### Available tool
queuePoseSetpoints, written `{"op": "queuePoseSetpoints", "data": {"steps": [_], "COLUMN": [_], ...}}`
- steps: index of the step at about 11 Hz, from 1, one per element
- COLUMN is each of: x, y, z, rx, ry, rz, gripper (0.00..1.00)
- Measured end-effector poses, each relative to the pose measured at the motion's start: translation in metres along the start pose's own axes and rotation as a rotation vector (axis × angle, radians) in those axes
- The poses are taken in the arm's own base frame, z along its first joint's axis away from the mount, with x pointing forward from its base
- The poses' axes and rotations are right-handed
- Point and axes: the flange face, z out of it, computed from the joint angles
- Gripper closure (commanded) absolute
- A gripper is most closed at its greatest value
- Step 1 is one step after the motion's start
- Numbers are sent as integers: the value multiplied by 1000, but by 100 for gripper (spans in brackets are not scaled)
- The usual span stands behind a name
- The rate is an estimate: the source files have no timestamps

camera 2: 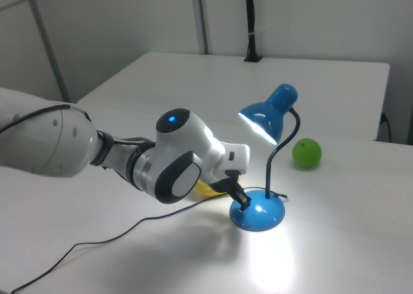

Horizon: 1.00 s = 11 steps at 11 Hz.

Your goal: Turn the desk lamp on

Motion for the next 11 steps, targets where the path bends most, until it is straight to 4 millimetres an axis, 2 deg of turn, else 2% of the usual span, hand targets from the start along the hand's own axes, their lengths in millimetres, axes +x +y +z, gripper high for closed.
{"op": "queuePoseSetpoints", "data": {"steps": [6, 8, 11], "x": [7, 7, -2], "y": [-2, -12, -64], "z": [-1, -19, -69], "rx": [-18, -35, -37], "ry": [-44, -122, -210], "rz": [-11, -27, -106], "gripper": [100, 100, 100]}}
